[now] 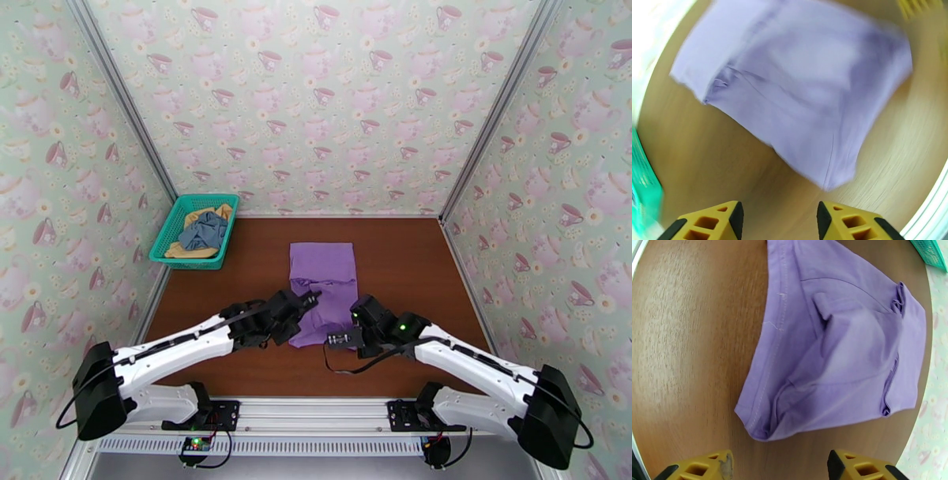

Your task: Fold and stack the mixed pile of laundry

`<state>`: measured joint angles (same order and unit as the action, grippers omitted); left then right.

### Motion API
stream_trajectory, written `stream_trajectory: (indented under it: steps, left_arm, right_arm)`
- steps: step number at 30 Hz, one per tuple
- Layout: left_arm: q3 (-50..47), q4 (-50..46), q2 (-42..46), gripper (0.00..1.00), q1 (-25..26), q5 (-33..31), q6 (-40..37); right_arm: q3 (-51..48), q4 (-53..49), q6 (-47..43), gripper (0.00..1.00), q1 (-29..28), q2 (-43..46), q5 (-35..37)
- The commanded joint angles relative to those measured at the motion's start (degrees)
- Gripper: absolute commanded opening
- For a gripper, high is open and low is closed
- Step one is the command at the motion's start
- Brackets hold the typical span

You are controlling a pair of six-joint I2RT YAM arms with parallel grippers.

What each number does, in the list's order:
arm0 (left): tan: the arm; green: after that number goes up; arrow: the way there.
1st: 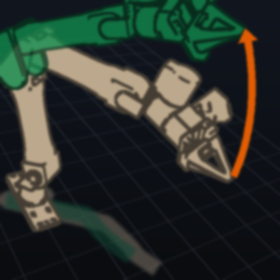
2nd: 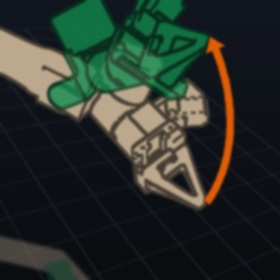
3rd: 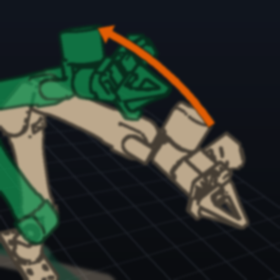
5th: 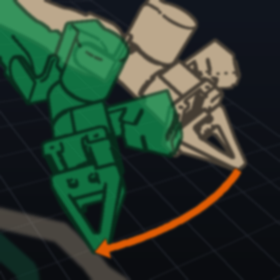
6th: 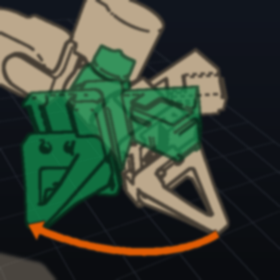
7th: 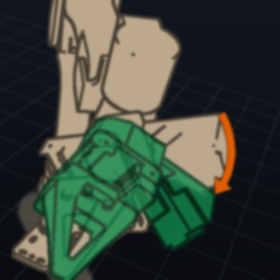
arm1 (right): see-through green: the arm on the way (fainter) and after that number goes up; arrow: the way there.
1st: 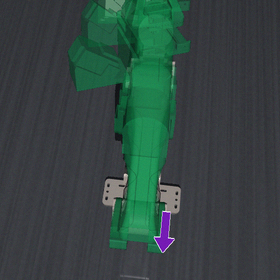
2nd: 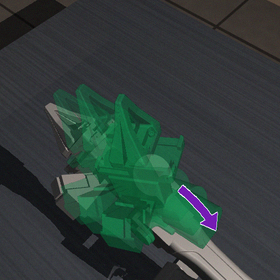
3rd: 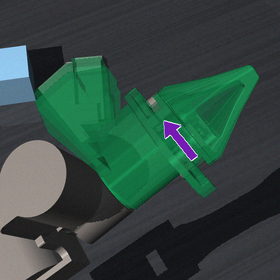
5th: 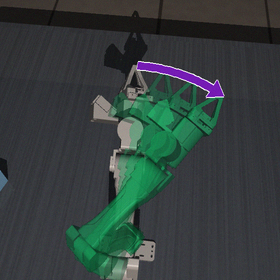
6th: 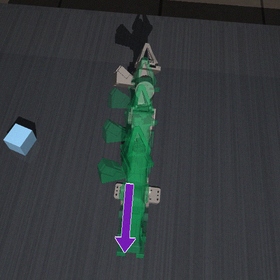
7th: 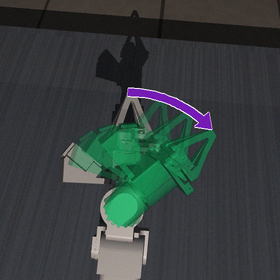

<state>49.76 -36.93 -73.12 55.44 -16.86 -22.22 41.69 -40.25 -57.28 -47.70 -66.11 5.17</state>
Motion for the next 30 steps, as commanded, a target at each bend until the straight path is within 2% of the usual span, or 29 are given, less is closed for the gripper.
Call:
stream_trajectory:
  steps: [1, 7, 12, 21, 24, 27, 30]
  left_arm:
    - [-3.4, 0.9, 0.1, 0.54, -0.4, 2.9, -17.3]
    - [-5.6, 4.7, -7.1, 0.55, -1.0, 4.5, -20.8]
    - [-3.1, 6.8, -13.3, 0.63, -1.1, 8.0, -20.7]
    - [-1.4, 9.4, -22.3, 0.58, -0.7, 10.2, -18.8]
    - [-1.8, 11.4, -24.0, 0.5, -0.7, 10.0, -18.8]
    - [-1.6, 13.0, -25.6, 0.28, -0.7, 9.5, -19.0]
    - [-1.1, 14.9, -26.9, 0.21, -0.7, 8.9, -19.1]
  right_arm:
    - [-0.8, 4.4, -1.7, 0.68, 1.1, -2.9, -1.6]
    - [0.6, 5.3, -1.8, 0.69, 4.7, -6.5, -2.8]
    - [0.7, 5.2, -1.2, 0.7, 5.0, -9.6, -3.4]
    - [1.4, 5.8, 0.0, 0.7, 5.0, -15.7, -4.0]
    - [2.1, 6.6, 0.3, 0.69, 5.1, -18.3, -3.2]
    - [3.0, 6.8, 0.7, 0.66, 5.5, -21.0, -3.0]
    - [3.6, 7.5, 1.0, 0.63, 6.0, -23.2, -2.7]
